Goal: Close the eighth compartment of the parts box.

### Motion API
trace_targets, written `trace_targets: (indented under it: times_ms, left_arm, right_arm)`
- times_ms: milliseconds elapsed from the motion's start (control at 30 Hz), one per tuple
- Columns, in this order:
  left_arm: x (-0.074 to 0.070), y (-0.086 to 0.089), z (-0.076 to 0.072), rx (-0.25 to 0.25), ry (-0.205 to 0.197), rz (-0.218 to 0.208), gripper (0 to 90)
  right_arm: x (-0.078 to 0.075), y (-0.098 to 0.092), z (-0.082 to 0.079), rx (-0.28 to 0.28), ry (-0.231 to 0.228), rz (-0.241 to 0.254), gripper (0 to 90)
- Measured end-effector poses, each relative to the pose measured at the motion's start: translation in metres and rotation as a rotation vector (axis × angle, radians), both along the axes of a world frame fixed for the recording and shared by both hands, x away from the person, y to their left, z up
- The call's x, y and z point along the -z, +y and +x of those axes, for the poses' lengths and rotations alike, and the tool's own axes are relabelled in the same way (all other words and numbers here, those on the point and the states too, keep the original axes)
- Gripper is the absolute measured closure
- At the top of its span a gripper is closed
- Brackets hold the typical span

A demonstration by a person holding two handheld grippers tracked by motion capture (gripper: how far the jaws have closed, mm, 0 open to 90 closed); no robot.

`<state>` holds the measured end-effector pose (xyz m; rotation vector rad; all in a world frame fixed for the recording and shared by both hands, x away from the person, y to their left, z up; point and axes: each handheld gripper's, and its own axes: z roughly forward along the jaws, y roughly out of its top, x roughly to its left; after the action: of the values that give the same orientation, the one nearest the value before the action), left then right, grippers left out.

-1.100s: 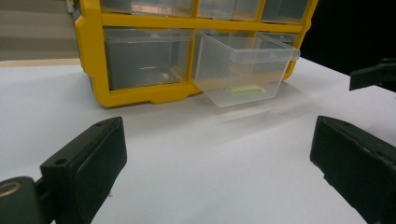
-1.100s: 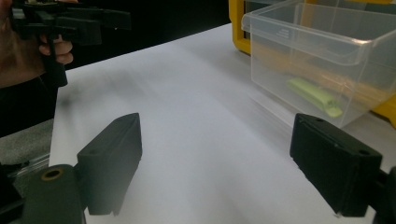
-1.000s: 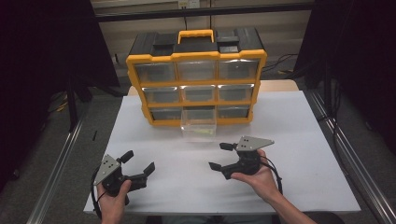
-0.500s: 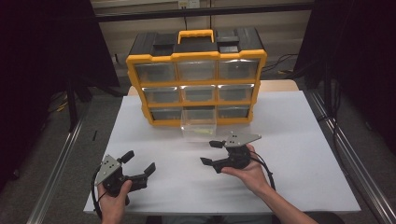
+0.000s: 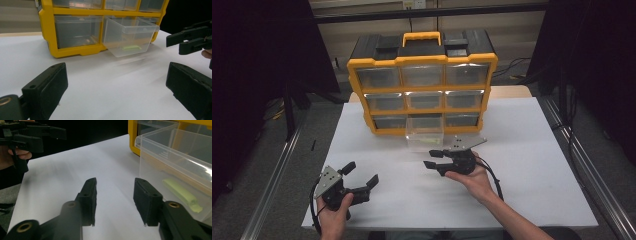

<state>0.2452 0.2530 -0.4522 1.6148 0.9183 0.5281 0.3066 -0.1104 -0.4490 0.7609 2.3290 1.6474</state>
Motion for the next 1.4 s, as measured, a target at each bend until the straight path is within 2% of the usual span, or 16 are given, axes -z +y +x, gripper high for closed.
trace_targets:
  times_ms: [67,133,167,367,467,667,1100,1400]
  left_arm:
    - [0.001,-0.001,0.000,0.001,0.002,-0.001,4.1]
    - [0.000,0.000,0.000,0.010,0.002,0.015,4.1]
    - [0.000,-0.001,0.000,0.004,0.001,-0.001,4.1]
    - [0.001,0.000,0.001,0.006,0.004,0.021,4.1]
    - [0.001,0.000,0.000,0.011,0.006,0.018,4.1]
    - [0.001,0.000,0.000,0.008,0.003,0.023,4.1]
    - [0.001,0.000,0.000,0.005,0.002,0.003,4.1]
    - [0.001,0.000,0.000,0.002,0.002,0.003,4.1]
  right_arm:
    - [0.000,0.001,0.002,-0.009,0.005,0.004,61.7]
    - [0.000,0.001,0.004,-0.009,0.004,0.005,65.1]
    - [0.000,0.001,0.004,-0.014,0.004,0.012,67.4]
    - [0.003,0.003,0.007,-0.028,0.013,0.008,77.2]
    - [0.005,0.005,0.007,-0.026,0.009,-0.005,79.6]
    - [0.005,0.004,0.012,-0.031,0.016,0.004,89.7]
    - [-0.003,0.011,0.027,-0.027,0.005,-0.004,90.0]
    - [0.001,0.011,0.033,-0.012,0.008,-0.008,90.0]
